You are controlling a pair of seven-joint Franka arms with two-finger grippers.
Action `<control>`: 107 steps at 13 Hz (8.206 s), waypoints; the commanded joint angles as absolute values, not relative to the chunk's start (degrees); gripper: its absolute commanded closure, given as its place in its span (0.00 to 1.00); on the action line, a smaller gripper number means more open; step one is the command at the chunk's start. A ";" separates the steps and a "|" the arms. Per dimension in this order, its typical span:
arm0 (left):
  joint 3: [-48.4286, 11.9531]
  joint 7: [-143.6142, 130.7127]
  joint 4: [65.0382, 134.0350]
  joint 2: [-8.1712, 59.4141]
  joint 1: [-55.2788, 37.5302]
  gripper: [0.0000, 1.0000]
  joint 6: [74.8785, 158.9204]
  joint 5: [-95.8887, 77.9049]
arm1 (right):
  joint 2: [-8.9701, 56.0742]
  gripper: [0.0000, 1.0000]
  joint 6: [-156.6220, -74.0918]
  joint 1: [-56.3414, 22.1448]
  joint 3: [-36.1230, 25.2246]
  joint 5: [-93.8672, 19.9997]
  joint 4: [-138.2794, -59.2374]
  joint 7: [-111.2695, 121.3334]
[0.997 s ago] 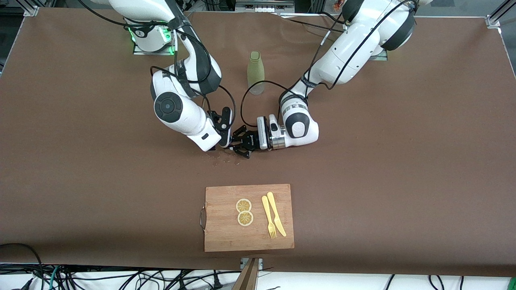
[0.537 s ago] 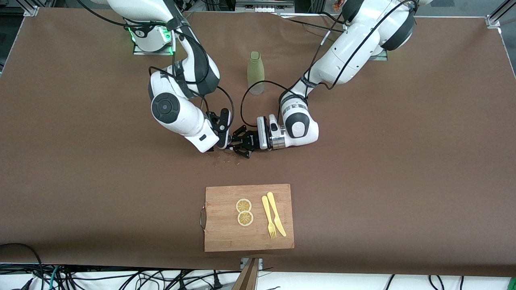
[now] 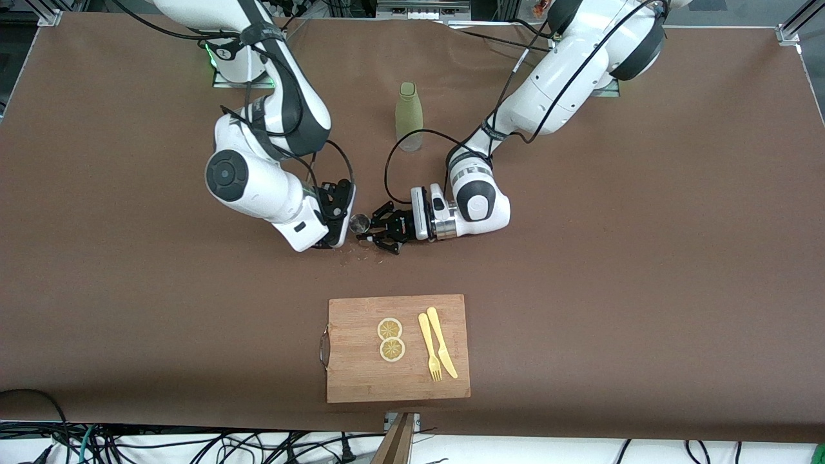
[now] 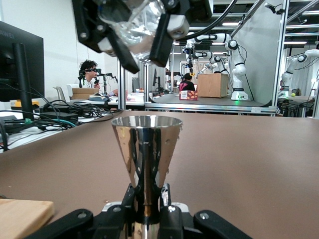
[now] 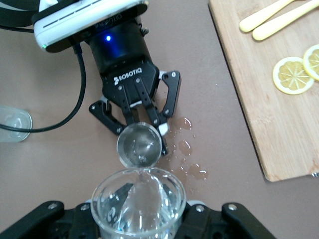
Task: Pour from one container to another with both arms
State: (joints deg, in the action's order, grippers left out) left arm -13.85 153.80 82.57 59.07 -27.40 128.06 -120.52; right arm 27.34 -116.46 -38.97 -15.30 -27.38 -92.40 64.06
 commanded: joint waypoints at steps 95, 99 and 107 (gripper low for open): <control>0.97 0.97 74.29 8.77 -4.66 0.00 79.01 -2.46 | -4.47 0.01 -89.58 -5.00 -2.36 -4.58 -100.02 37.14; 1.14 0.97 73.39 9.32 -4.57 0.00 79.01 -2.37 | -7.29 0.01 -83.60 -11.16 -5.71 -1.76 -98.09 21.81; 1.49 1.14 73.39 9.67 -3.87 0.00 79.01 -2.99 | -5.54 0.01 -82.35 -10.63 -5.80 -1.05 -94.66 20.48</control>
